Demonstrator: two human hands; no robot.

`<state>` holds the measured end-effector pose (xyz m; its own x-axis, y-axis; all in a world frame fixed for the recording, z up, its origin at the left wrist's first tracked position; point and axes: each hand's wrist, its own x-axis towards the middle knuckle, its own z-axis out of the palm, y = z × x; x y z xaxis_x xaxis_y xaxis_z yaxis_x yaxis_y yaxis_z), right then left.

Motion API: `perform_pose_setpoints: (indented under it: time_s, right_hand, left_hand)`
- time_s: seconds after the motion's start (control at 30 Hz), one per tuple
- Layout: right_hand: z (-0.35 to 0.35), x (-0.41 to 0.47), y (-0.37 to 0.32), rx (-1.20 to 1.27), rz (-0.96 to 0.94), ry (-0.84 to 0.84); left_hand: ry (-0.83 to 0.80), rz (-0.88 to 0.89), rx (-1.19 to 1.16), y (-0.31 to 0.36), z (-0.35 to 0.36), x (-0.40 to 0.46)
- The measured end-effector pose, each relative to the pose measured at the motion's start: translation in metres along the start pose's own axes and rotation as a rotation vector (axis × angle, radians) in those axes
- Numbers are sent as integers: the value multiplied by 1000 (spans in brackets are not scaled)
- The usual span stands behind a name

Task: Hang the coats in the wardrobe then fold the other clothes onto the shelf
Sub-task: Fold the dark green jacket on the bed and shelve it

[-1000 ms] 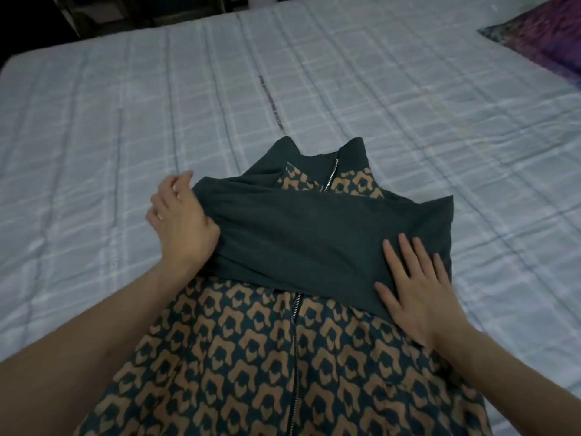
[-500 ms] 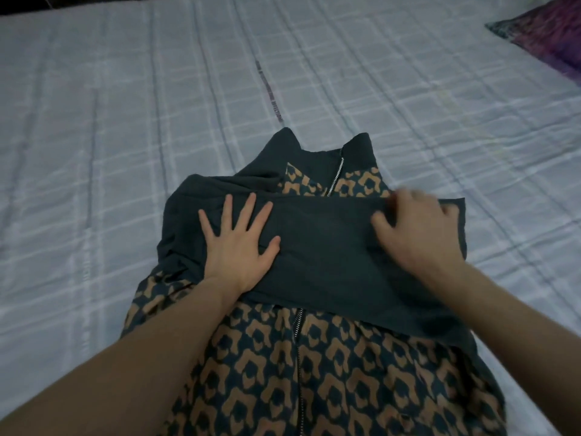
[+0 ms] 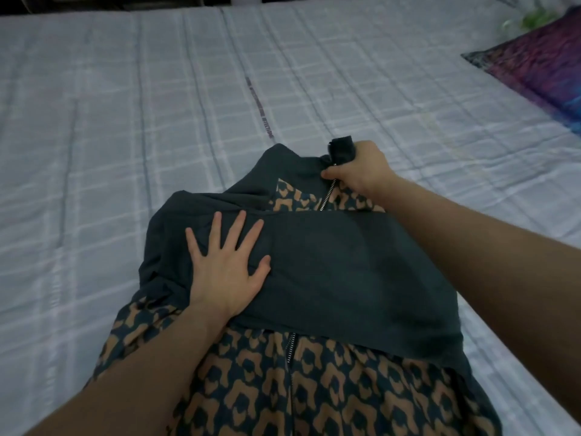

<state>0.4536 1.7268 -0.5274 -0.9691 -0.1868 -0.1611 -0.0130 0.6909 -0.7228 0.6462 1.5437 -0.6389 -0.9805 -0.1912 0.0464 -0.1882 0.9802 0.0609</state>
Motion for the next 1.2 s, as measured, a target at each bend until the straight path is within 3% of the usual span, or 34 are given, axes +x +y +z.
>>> perform_pose_setpoints:
  time_s: [0.1,0.2,0.27,0.33,0.4,0.43,0.5,0.6,0.7,0.8,0.87,1.0,1.2]
  right_hand:
    - [0,-56,-2,19,-526,129]
    - [4,-110,29,-255,-901,28]
    - [14,-134,70,-532,-904,-102]
    - [29,-147,102,-611,-809,-223]
    - [36,-149,109,-573,-717,-250]
    - [36,-147,108,-562,-696,-247]
    - [32,-145,102,-585,-705,-242]
    - [21,-152,93,-584,-768,-233]
    - [4,-149,77,-452,-790,-114]
    - [4,-126,43,-335,-630,99]
    - [15,-112,39,-483,-550,150]
    - [20,-112,93,-809,-449,-140]
    - [7,-111,109,-816,-380,-151]
  left_hand:
    - [-23,-13,0,-2,-4,-1]
    - [-80,-7,-22,0,-14,1]
    - [-120,-44,-173,0,-19,6]
    - [-94,-206,-654,-8,-33,9]
    - [206,-398,-1117,-21,-55,10]
    - [370,-448,-1140,-26,-67,9]
    - [507,-315,-968,-21,-88,8]
    - [322,237,-687,10,-106,19]
    - [205,482,-315,21,-91,38]
    - [-90,401,-84,8,-55,36]
    - [-226,352,-60,2,-33,24]
    - [-265,282,-98,-3,-28,24]
    - [-356,197,-121,1,-35,29]
